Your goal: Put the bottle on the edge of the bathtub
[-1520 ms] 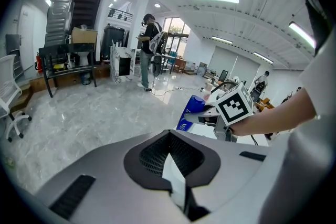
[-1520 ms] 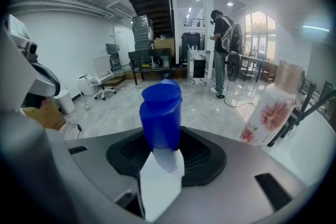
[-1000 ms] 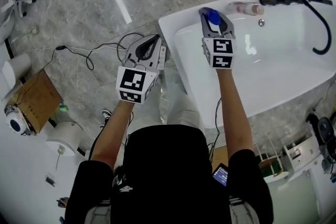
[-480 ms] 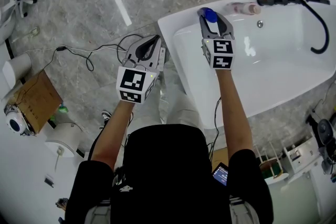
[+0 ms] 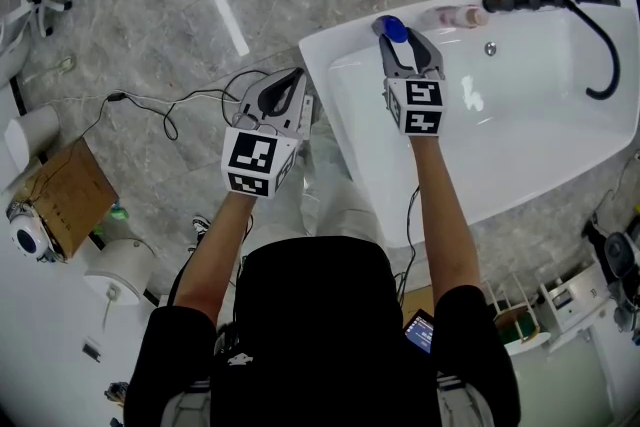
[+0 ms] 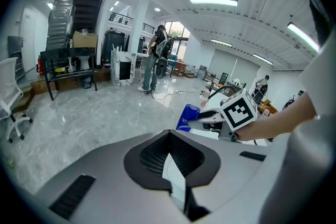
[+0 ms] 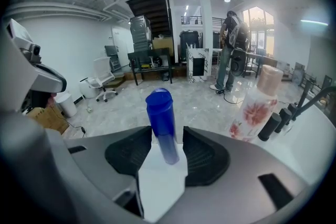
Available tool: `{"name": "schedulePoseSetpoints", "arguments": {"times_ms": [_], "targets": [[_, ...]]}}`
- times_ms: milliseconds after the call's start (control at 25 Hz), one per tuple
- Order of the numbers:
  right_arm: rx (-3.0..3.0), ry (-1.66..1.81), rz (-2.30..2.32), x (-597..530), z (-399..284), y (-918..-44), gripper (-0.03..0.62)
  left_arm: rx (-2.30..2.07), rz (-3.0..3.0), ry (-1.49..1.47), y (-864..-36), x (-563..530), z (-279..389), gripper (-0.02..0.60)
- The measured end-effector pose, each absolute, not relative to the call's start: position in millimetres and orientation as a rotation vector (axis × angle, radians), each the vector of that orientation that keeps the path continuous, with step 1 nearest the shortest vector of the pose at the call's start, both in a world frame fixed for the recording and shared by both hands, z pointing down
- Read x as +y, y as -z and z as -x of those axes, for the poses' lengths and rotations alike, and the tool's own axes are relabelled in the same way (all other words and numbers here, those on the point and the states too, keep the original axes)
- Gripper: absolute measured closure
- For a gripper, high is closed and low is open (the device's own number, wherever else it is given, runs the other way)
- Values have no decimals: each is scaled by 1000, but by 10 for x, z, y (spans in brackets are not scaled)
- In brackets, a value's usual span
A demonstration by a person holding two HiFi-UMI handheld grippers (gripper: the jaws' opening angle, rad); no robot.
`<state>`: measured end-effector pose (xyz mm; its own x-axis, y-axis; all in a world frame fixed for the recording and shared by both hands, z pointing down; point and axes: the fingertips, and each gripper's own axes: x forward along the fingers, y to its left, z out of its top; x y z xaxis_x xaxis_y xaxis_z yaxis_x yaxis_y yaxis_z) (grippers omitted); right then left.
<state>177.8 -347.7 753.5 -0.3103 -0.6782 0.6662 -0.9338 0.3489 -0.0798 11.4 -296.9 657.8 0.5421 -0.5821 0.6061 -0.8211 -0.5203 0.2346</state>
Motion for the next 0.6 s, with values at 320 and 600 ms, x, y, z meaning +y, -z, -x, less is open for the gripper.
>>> {"name": "schedulePoseSetpoints", "arguments": {"times_ms": [320, 600], "targets": [[-2091, -627, -1402, -3408, -1757, -7381, 410, -1138, -2294, -616, -6448, -2979, -109, 569], [-2065, -630, -1476, -3244, -1823, -7059, 443, -1149, -2327, -590, -6215, -2954, -41, 569]]}}
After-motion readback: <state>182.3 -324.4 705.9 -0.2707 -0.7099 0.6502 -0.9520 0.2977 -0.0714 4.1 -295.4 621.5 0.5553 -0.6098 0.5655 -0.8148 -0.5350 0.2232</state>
